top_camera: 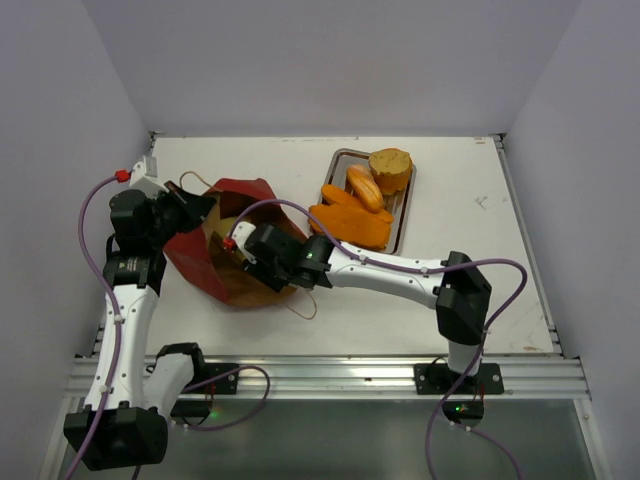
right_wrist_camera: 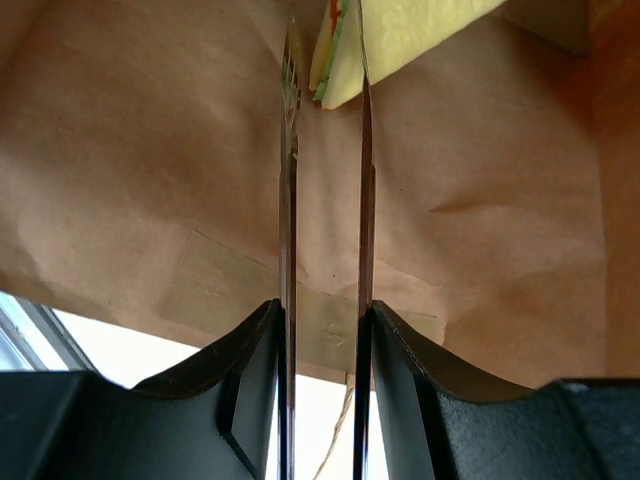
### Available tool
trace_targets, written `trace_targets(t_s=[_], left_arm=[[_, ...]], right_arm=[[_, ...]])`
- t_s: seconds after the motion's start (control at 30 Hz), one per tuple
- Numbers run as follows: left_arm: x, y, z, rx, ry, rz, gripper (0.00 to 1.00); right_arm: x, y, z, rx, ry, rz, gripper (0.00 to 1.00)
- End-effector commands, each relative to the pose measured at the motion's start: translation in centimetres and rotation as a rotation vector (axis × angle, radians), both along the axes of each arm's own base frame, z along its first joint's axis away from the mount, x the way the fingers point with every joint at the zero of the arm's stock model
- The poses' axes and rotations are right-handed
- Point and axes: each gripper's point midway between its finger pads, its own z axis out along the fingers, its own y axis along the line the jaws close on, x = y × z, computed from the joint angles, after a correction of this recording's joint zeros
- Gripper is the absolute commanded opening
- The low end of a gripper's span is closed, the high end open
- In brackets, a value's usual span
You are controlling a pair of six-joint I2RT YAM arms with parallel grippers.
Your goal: Take the fake bread out of the paper bag
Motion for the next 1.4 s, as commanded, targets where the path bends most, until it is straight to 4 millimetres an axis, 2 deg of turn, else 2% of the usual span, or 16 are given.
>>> trace_targets(t_s=[0.0, 0.17, 0.33, 0.67, 0.8, 1.0, 1.1, 1.37], left_arm=[[0.4, -0.1, 1.5, -0.016, -0.070, 0.007, 0.00], [0.6, -0.1, 1.4, -0.026, -0.075, 0.008, 0.00], [0.4, -0.1, 1.5, -0.041, -0.083, 0.016, 0.00], [0.4, -0.3, 2.1, -0.051, -0.098, 0.014, 0.00], [0.3, -0.3, 2.0, -0.049, -0.094, 0.013, 0.00], [0.2, -0.2, 2.1, -0.048, -0.095, 0.015, 0.00], [0.3, -0.1, 1.7, -0.042, -0.088, 0.021, 0.00], [0.6, 0.7, 0.8, 0.013, -0.073, 0.044, 0.00]], right_arm=[[1.0, 2.0, 3.3, 0.126, -0.035, -0.066, 0.43], [1.9, 1.7, 2.1, 0.086, -0.065, -0.114, 0.43], [2.8, 1.2, 1.7, 0.059, -0.104, -0.155, 0.43], [3.5, 0.6, 0.0, 0.016, -0.106, -0.185, 0.41], [3.7, 0.5, -0.4, 0.021, -0.082, -0.188, 0.31], [3.9, 0.1, -0.6, 0.023, -0.039, -0.172, 0.10], [4.0, -0.2, 0.2, 0.041, -0.031, -0.156, 0.00], [3.4, -1.3, 4.9, 0.109, -0.077, -0.043, 0.00]])
